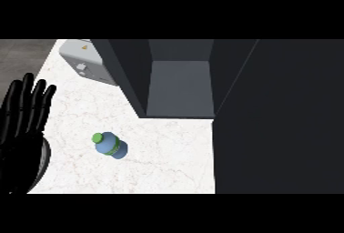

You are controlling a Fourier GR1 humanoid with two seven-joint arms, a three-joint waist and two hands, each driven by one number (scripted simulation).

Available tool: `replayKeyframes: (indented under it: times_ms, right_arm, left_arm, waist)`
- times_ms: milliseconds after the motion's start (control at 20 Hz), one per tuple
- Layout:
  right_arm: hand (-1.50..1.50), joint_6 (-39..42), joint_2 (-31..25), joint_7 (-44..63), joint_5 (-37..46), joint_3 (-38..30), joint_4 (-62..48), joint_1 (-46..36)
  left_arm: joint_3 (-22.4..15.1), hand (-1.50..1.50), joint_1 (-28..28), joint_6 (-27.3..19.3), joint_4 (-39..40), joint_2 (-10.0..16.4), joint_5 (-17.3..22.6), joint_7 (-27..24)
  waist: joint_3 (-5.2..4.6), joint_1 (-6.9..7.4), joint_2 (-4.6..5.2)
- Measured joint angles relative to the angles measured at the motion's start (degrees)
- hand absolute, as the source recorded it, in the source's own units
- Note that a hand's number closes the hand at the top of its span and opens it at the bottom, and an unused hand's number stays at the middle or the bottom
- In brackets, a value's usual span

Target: Pick up the bottled water, place it into the cabinet and close the cabinet

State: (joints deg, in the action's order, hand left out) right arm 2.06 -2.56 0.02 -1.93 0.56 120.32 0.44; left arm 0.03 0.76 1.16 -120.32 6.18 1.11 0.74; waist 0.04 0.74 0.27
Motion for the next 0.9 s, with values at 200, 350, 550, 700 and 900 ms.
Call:
replayKeyframes:
  times_ms: [200,350,550,700,900]
  right_arm:
    - [-1.50,1.0,-0.4,-0.3,-0.8,-0.1,3.3,2.6]
    - [-1.50,1.5,0.4,0.1,-1.0,1.7,5.2,6.4]
    - [-1.50,3.0,-0.1,7.0,-5.1,3.1,8.9,11.4]
    - [-1.50,3.3,-0.3,10.9,-6.4,4.7,13.9,15.6]
    - [-1.50,4.4,-0.4,12.3,-7.1,6.2,18.3,21.5]
  left_arm:
    - [1.6,-1.50,-0.2,3.3,0.2,1.2,3.4,-0.9]
    - [2.3,-1.50,0.3,6.5,1.5,2.1,7.8,-0.6]
    - [2.2,-1.50,5.0,8.8,-0.3,2.7,13.8,5.5]
    - [1.9,-1.50,6.5,8.3,-4.1,2.9,16.0,10.4]
    - [1.0,-1.50,10.4,8.0,-8.7,2.3,16.5,13.5]
  waist:
    - [-0.01,-0.59,-0.20]
    - [-0.05,-0.89,-0.29]
    - [-0.05,-0.80,-0.45]
    - [-0.04,-0.88,-0.47]
    - [-0.03,-0.91,-0.48]
